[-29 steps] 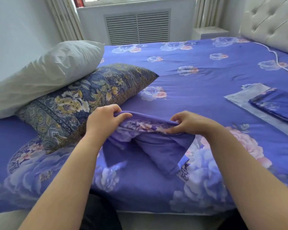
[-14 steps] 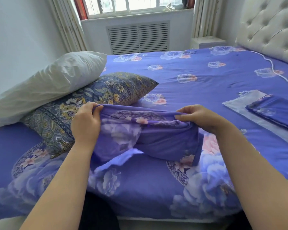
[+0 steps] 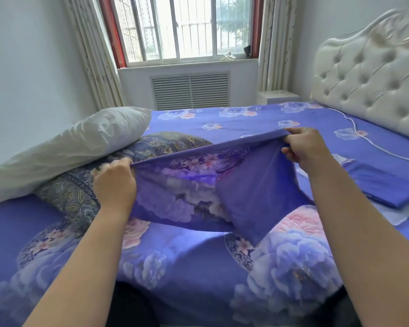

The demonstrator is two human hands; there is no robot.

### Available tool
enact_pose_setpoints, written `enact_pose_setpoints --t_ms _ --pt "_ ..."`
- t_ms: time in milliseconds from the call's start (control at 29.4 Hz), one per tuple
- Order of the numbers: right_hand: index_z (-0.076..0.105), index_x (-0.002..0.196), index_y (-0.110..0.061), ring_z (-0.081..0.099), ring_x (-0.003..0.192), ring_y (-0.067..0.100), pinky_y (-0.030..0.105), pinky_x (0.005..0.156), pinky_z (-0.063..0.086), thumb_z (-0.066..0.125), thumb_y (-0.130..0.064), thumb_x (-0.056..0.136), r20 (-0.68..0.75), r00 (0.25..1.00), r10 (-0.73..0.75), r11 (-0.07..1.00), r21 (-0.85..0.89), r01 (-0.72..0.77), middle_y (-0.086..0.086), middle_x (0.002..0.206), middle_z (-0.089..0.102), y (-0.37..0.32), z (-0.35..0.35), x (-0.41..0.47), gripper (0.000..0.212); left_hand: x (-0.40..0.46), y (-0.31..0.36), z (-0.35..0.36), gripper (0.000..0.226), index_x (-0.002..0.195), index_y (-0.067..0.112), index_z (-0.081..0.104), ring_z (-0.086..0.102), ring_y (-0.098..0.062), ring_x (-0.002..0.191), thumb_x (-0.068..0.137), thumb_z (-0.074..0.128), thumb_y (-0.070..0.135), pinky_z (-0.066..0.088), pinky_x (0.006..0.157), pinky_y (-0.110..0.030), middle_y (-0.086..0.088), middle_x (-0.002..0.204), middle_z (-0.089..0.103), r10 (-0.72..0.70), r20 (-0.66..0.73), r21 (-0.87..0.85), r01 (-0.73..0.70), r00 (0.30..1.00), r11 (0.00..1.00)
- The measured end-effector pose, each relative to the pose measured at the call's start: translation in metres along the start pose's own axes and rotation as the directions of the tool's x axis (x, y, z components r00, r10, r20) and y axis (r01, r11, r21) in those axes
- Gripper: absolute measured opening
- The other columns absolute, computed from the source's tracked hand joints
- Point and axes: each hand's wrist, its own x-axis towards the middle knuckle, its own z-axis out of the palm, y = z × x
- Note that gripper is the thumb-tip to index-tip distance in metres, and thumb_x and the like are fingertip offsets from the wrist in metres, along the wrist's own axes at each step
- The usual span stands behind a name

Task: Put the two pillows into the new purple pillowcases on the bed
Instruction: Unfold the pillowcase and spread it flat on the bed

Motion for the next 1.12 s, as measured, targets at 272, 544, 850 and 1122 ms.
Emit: enact_pose_setpoints --t_ms 272,544,850,1122 --pt "0.065 0.118 -0.013 0.053 0.105 0.009 0.014 0.091 0.039 0.042 -0.01 0.095 -0.245 0.894 -0.375 0.918 0.034 0.394 -0.004 0.107 0.064 -0.008 -0.002 -0.031 0.033 -0.008 0.035 -0.039 0.036 0.098 0.014 0.063 0.065 -0.029 0.09 0.08 0.037 -0.003 0.047 0.085 -0.025 -0.014 0.103 0.066 -0.386 0.035 -0.803 0.256 0.922 0.539" --pt "0.063 0.122 -0.016 0.047 0.126 0.024 0.033 0.098 0.039 0.043 -0.011 0.096 -0.203 0.537 -0.819 0.567 -0.437 0.699 0.004 0.144 0.045 0.003 -0.023 -0.063 0.033 -0.029 0.048 -0.074 0.021 0.107 0.009 0.07 0.057 -0.012 0.112 0.093 0.055 0.014 0.043 0.085 -0.031 -0.007 0.134 0.056 -0.121 -0.635 -0.496 -0.283 0.763 0.821" --pt "0.068 0.099 -0.011 0.059 0.086 0.035 0.04 0.072 0.044 0.047 -0.02 0.091 -0.089 0.331 -0.94 0.28 -0.755 0.593 0.012 0.097 0.067 0.001 -0.015 -0.045 0.024 -0.015 0.043 -0.045 0.043 0.122 0.012 0.06 0.057 -0.038 0.113 0.08 0.065 0.007 0.039 0.096 -0.045 -0.012 0.139 0.05 0.237 -0.331 -0.095 -0.282 0.913 0.955" --pt "0.068 0.087 -0.008 0.062 0.073 0.036 0.041 0.074 0.042 0.054 -0.021 0.091 0.187 0.831 -0.524 0.327 -0.857 0.399 0.014 0.084 0.069 0.171 0.032 0.059 0.02 -0.035 0.004 0.126 0.035 0.102 -0.004 0.064 0.063 -0.044 0.076 0.089 0.047 0.024 0.048 0.07 -0.048 -0.025 0.09 0.069 0.028 0.259 -0.094 -0.003 0.966 0.996"
